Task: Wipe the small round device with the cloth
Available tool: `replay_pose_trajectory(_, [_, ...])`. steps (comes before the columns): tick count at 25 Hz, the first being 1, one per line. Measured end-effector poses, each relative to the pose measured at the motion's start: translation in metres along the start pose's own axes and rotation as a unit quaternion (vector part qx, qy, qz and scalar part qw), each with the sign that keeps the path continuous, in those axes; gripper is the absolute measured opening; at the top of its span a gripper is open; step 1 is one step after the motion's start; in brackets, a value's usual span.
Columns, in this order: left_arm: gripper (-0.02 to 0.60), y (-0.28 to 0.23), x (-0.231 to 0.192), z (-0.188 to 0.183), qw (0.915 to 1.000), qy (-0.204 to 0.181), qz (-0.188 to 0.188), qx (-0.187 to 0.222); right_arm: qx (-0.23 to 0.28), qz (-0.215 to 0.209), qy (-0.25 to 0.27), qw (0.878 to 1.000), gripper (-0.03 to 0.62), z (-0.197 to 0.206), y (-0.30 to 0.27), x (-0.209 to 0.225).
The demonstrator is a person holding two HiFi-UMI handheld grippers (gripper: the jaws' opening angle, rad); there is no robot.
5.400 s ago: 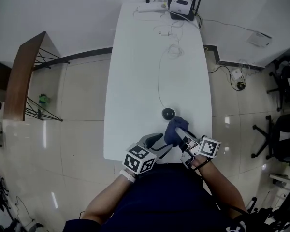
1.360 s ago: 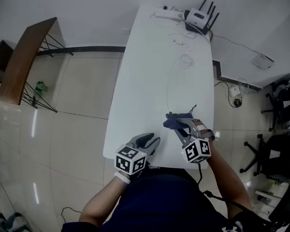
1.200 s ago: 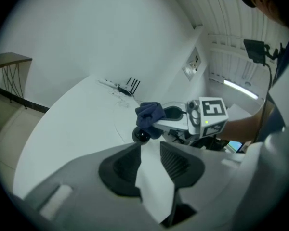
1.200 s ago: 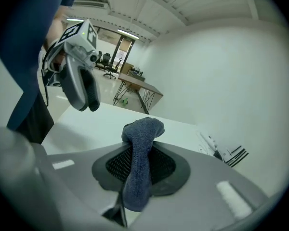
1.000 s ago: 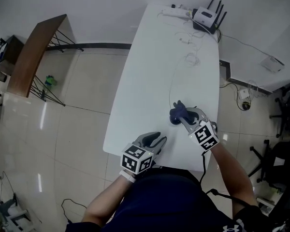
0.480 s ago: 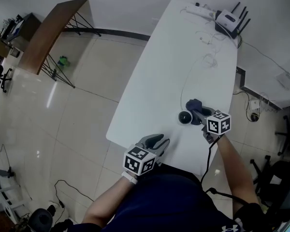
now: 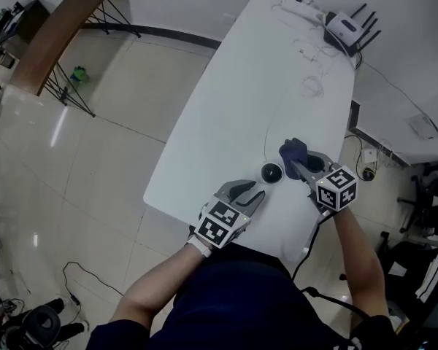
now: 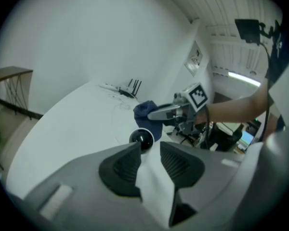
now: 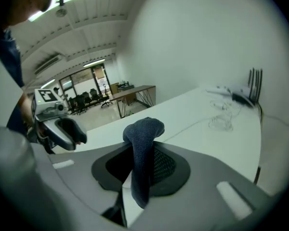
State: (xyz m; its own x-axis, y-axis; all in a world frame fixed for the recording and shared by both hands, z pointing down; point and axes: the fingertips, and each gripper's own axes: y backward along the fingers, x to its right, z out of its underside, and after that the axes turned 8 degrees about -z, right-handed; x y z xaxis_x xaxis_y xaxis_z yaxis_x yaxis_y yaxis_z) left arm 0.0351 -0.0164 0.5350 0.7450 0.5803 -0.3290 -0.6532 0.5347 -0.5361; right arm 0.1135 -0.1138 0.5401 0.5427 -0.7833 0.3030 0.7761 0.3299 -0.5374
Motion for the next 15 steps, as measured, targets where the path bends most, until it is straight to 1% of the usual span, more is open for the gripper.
replay_pose_trajectory(2, [0.126,-0.014,0.003,-0.004,0.9988,-0.048,0.003,0.010,-0.006,-0.014,0.090,0.996,0.075,-0.023,0.011,-0.032])
replay_pose_trajectory(3, [0.126,-0.019,0.006,-0.006,0.9979,-0.063,0.005,0.013,-0.019,-0.025,0.141,0.989,0.075,-0.030,0.013,-0.050])
replay_pose_trajectory(4, [0.126,-0.024,0.008,-0.006,0.9971,-0.074,0.005,0.016,-0.038,-0.038,0.194,0.979,0.075,-0.032,0.012,-0.068])
replay_pose_trajectory(5, [0.126,-0.028,0.010,-0.006,0.9965,-0.081,0.003,0.019,-0.061,-0.049,0.247,0.966,0.075,-0.030,0.010,-0.083])
replay_pose_trajectory(7, [0.127,-0.036,0.013,-0.005,0.9960,-0.086,-0.004,0.025,-0.104,-0.071,0.335,0.934,0.074,-0.020,0.004,-0.103])
replay_pose_trajectory(8, [0.129,-0.039,0.014,-0.004,0.9959,-0.086,-0.006,0.025,-0.119,-0.079,0.366,0.920,0.075,-0.014,0.000,-0.108])
replay_pose_trajectory(9, [0.133,-0.041,0.016,-0.004,0.9959,-0.087,-0.007,0.024,-0.128,-0.084,0.387,0.909,0.075,-0.009,-0.003,-0.109])
replay_pose_trajectory(10, [0.137,-0.043,0.017,-0.003,0.9959,-0.087,-0.007,0.023,-0.134,-0.087,0.399,0.903,0.075,-0.007,-0.007,-0.107])
replay_pose_trajectory(11, [0.137,-0.043,0.017,-0.003,0.9960,-0.087,-0.007,0.022,-0.136,-0.087,0.403,0.901,0.074,-0.009,-0.012,-0.103])
replay_pose_trajectory(12, [0.137,-0.043,0.017,-0.003,0.9961,-0.085,-0.008,0.022,-0.134,-0.086,0.397,0.904,0.074,-0.012,-0.016,-0.095])
replay_pose_trajectory(13, [0.137,-0.042,0.016,-0.003,0.9963,-0.082,-0.010,0.023,-0.131,-0.087,0.381,0.911,0.074,-0.016,-0.021,-0.086])
replay_pose_trajectory(15, [0.137,-0.041,0.015,-0.004,0.9966,-0.077,-0.014,0.025,-0.129,-0.106,0.323,0.931,0.075,-0.020,-0.034,-0.067])
